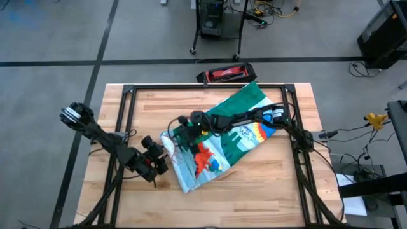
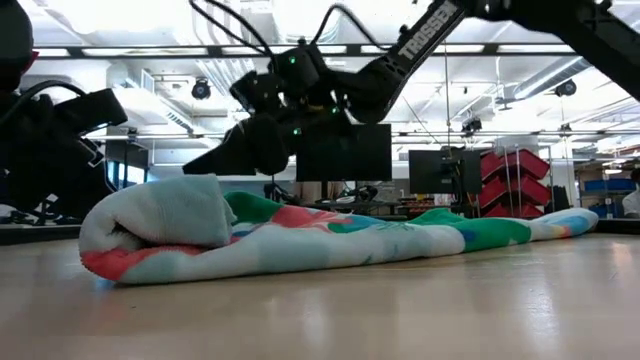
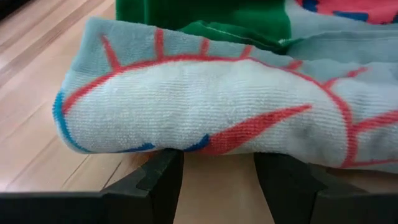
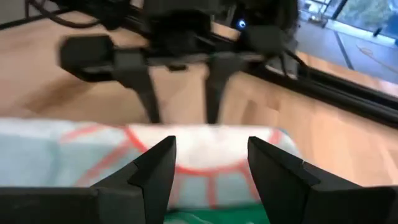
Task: Roll towel
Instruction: Roll the multi-color dinosaur print towel
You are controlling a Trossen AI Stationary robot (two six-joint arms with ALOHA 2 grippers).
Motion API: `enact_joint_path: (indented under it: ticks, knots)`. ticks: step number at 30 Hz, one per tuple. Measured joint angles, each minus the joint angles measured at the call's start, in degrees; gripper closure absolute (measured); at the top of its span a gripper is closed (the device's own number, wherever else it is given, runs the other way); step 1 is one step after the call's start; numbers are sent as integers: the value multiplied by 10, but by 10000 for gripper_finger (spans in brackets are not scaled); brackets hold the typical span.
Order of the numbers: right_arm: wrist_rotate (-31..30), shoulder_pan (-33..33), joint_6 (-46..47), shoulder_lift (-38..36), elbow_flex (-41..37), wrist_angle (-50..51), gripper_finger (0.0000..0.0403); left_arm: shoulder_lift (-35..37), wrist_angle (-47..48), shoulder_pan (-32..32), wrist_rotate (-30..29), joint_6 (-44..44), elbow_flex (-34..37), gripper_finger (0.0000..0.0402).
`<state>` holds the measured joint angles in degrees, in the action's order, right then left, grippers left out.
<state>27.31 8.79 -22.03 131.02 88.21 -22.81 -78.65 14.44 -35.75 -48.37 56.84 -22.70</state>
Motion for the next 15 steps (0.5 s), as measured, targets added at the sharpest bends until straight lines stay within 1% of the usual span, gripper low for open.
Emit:
enact_joint_path:
  ticks: [3,10,15]
  knots:
    - [34,12,15,28,32,2,217,0,2,0,0,0,0,221]
    - [54,19,19,110,123,60,217,0,6,0,8,0,0,231]
    - [69,19,17,159,191,102,217,1,8,0,10,-1,0,227]
